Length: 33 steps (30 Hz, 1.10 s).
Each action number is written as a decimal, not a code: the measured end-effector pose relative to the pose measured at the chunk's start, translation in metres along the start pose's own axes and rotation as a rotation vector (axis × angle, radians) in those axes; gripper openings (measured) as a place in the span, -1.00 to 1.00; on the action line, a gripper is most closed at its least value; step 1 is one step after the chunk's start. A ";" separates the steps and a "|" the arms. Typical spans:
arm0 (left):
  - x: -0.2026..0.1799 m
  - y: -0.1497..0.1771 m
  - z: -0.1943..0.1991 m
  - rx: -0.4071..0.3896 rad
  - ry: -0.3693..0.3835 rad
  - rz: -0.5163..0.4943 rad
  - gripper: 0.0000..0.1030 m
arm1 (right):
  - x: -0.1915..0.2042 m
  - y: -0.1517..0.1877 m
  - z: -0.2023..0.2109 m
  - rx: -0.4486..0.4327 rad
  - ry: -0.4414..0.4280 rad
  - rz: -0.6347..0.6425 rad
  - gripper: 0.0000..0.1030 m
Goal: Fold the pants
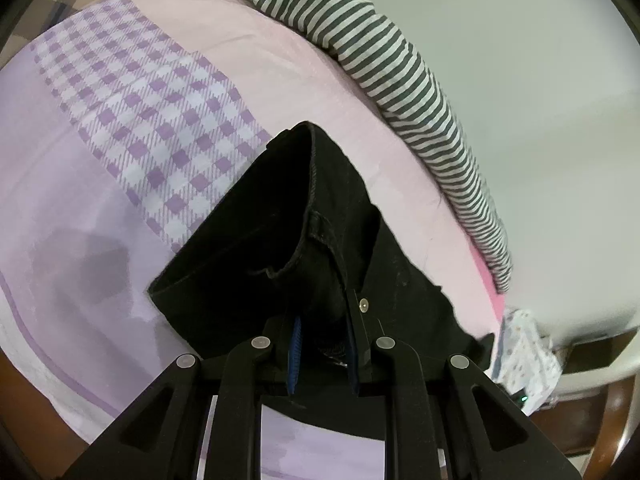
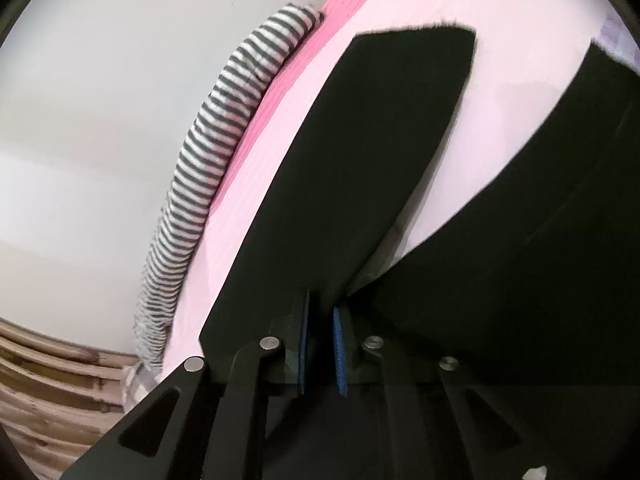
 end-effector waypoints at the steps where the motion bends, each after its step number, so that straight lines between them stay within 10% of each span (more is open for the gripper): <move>1: 0.002 0.001 -0.003 0.008 -0.014 -0.008 -0.63 | -0.002 -0.001 0.005 -0.008 0.014 0.013 -0.87; 16: -0.003 0.001 -0.015 0.038 -0.134 -0.370 -0.63 | 0.009 0.056 0.097 -0.126 0.284 0.286 -0.93; 33: 0.002 0.036 -0.016 0.031 -0.269 -0.638 -0.63 | -0.050 0.110 0.101 -0.011 0.384 0.194 -0.93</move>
Point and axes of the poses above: each gripper's, at about its wrist camera, not at the fingertips, and z roughly against the way its jaws point, x to its left, y to its underside, the point moved 6 cm from there along -z, roughly the way its jaws point
